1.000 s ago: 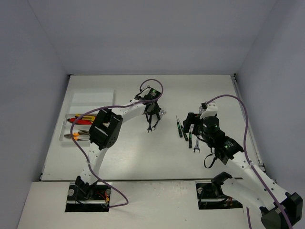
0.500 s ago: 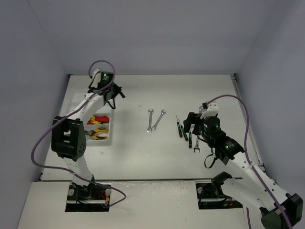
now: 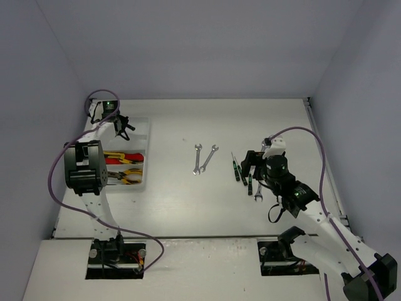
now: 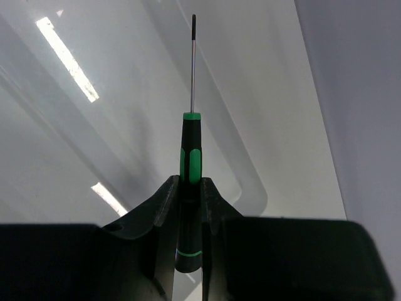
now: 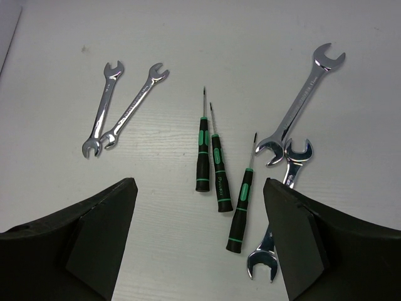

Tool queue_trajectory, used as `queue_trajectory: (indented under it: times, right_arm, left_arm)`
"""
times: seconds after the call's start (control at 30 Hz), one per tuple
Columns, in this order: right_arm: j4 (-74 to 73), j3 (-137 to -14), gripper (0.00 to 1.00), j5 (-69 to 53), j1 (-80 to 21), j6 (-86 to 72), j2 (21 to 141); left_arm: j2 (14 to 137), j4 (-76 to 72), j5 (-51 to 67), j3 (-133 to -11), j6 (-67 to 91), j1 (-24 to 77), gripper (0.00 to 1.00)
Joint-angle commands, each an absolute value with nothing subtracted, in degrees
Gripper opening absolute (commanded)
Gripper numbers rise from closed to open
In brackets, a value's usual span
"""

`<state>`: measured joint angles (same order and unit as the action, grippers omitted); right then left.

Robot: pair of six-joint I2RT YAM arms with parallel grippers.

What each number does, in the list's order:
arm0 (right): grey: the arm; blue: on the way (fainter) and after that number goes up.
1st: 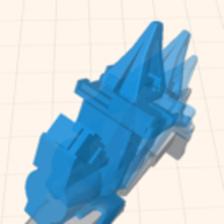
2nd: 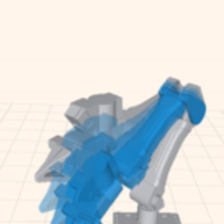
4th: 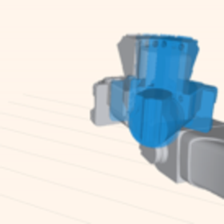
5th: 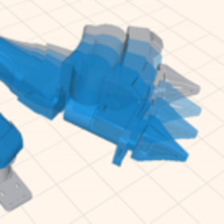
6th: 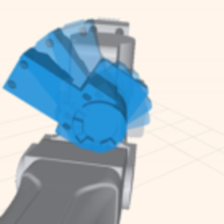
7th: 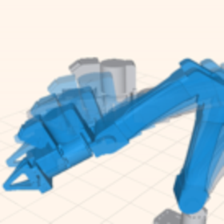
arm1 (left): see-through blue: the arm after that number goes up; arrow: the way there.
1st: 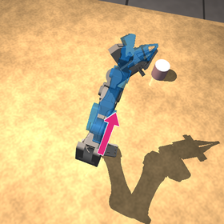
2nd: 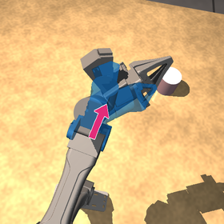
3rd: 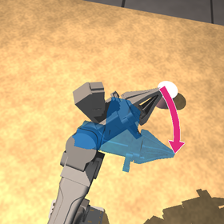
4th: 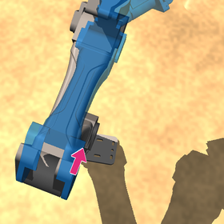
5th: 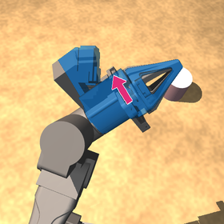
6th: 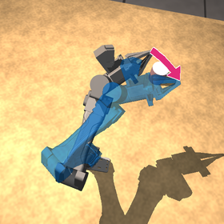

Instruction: Sort the tools into containers

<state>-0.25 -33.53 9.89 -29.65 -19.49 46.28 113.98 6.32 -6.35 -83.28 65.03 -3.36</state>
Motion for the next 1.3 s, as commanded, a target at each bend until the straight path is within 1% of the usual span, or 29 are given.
queue_trajectory:
  times: [0.0, 0.07, 0.17, 0.27, 0.43, 0.47, 0.53, 0.67, 0.77, 0.93, 1.07, 1.13, 1.17, 1.27]
  right_arm:
    - [3.2, -33.8, 0.8, 11.8, -29.4, -19.2, 46.8]
    - [3.2, -33.8, 0.8, 12.0, -29.4, -19.2, 47.0]
    - [3.2, -33.8, 0.8, 12.3, -29.4, -19.1, 47.2]
    - [3.2, -33.8, 0.8, 12.6, -29.4, -19.0, 47.4]
    - [3.3, -33.9, 0.8, 12.5, -29.4, -19.1, 47.6]
    - [3.3, -33.9, 0.8, 12.5, -29.4, -19.1, 47.7]
    - [3.2, -33.9, 0.8, 13.0, -29.4, -19.3, 47.7]
    - [3.0, -33.8, 0.79, 14.7, -29.4, -20.3, 48.7]
    - [2.6, -34.3, 0.78, 14.9, -29.3, -21.4, 51.9]
    - [2.4, -36.0, 0.71, 11.6, -29.3, -22.4, 59.5]
    - [2.5, -37.7, 0.65, 8.6, -29.3, -20.6, 64.3]
    - [2.5, -38.1, 0.6, 7.7, -29.3, -19.5, 66.2]
    - [2.5, -38.3, 0.56, 7.5, -29.3, -19.3, 66.7]
    - [2.8, -39.1, 0.51, 5.6, -29.3, -18.2, 69.3]
  left_arm:
    - [113.6, 5.1, -9.7, -89.4, 66.8, -4.2, 0.02]
    - [114.8, 5.1, -9.7, -89.6, 66.9, -4.7, 0.07]
    - [115.9, 5.0, -8.7, -89.9, 66.3, -5.0, 0.17]
    - [115.6, 5.4, -8.3, -89.2, 65.5, -5.0, 0.24]
    - [113.6, 5.6, -9.1, -87.2, 65.7, -5.1, 0.3]
    - [113.4, 5.7, -9.0, -87.2, 65.4, -5.1, 0.34]
    - [112.5, 5.7, -8.2, -87.4, 64.6, -5.1, 0.37]
    - [109.5, 5.8, -3.7, -87.8, 61.8, -4.3, 0.39]
    - [104.9, 7.1, -0.5, -87.4, 55.2, -2.0, 0.39]
    - [93.8, 14.0, 2.7, -84.5, 40.9, 6.4, 0.41]
    - [84.6, 20.2, 3.4, -80.6, 34.4, 14.1, 0.54]
    - [80.4, 22.8, 5.6, -78.2, 33.5, 15.8, 0.61]
    - [78.5, 24.0, 6.8, -76.9, 33.2, 16.6, 0.62]
    - [73.6, 26.4, 10.4, -73.5, 31.6, 17.2, 0.75]
